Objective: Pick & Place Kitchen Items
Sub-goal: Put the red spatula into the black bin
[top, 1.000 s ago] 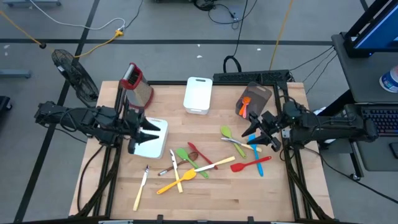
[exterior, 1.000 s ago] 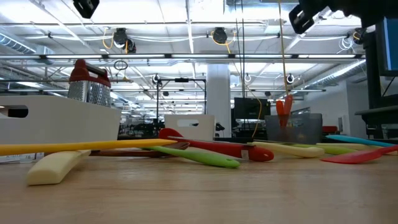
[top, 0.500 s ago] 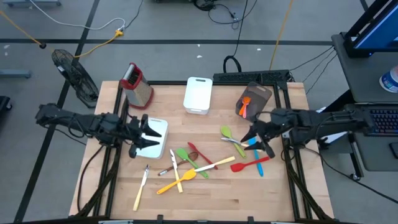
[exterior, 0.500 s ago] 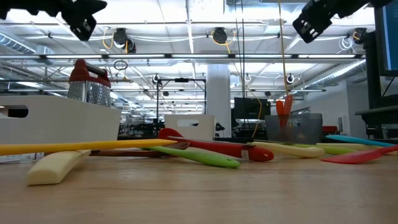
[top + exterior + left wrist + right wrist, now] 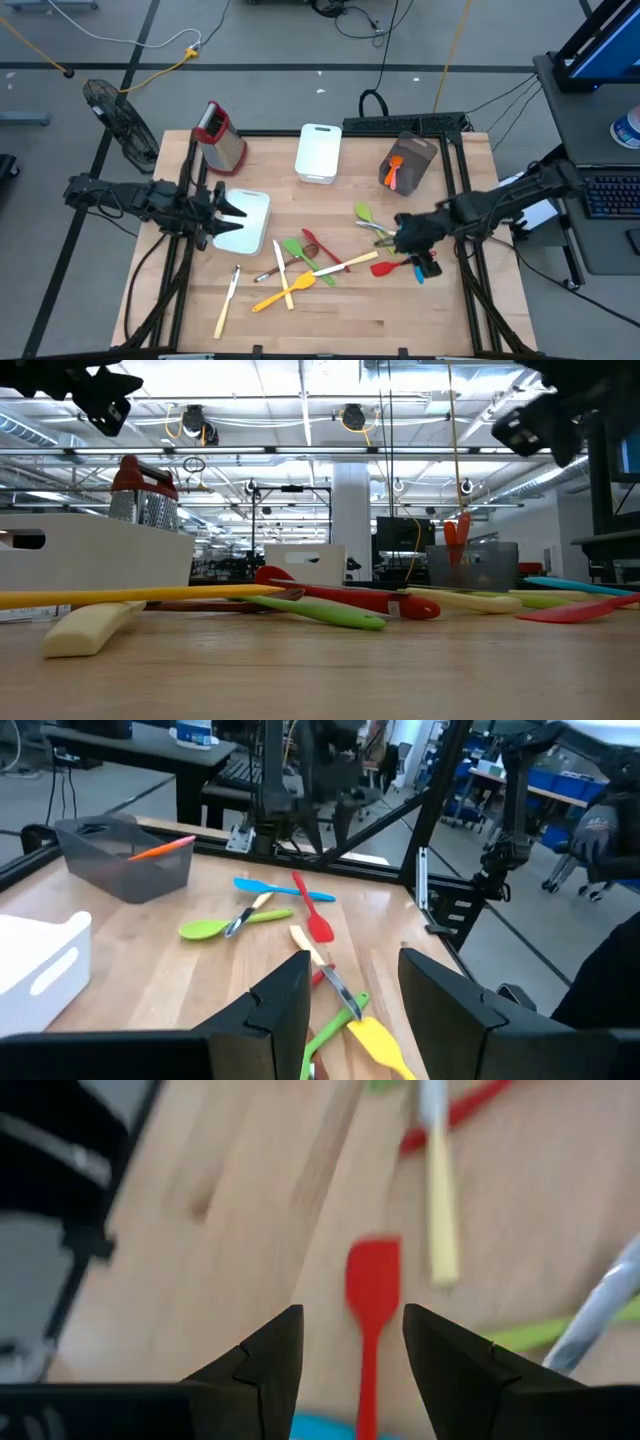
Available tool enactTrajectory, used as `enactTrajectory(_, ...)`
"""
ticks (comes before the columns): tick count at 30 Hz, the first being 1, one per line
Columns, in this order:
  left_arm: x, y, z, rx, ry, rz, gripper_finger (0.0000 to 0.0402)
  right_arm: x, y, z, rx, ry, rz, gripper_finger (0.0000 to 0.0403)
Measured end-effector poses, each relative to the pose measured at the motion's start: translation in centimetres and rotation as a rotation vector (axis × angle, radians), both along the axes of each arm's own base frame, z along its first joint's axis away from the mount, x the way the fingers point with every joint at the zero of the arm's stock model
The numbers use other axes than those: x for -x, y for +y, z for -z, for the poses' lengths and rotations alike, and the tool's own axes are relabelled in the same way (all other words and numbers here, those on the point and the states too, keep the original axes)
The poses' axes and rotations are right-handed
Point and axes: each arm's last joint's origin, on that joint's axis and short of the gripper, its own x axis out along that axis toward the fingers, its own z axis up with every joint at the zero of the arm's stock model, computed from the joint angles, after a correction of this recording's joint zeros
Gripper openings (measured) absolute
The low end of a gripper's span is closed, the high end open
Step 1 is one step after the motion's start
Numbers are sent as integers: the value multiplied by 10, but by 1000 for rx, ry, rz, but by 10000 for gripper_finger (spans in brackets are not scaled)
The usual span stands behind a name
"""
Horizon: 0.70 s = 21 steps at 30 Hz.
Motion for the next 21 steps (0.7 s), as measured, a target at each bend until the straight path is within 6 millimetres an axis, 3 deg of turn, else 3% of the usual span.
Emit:
enactTrajectory(9, 5, 1, 0, -6, -6, 3, 157, 1, 15, 30, 132, 239, -37, 169)
enactTrajectory(17, 5, 1, 0, -4, -6, 19, 157, 2, 18, 34, 144, 262, -51, 169)
enactTrajectory(21, 5, 1, 0, -4, -6, 18, 157, 7, 15, 46, 162, 293, -58, 169)
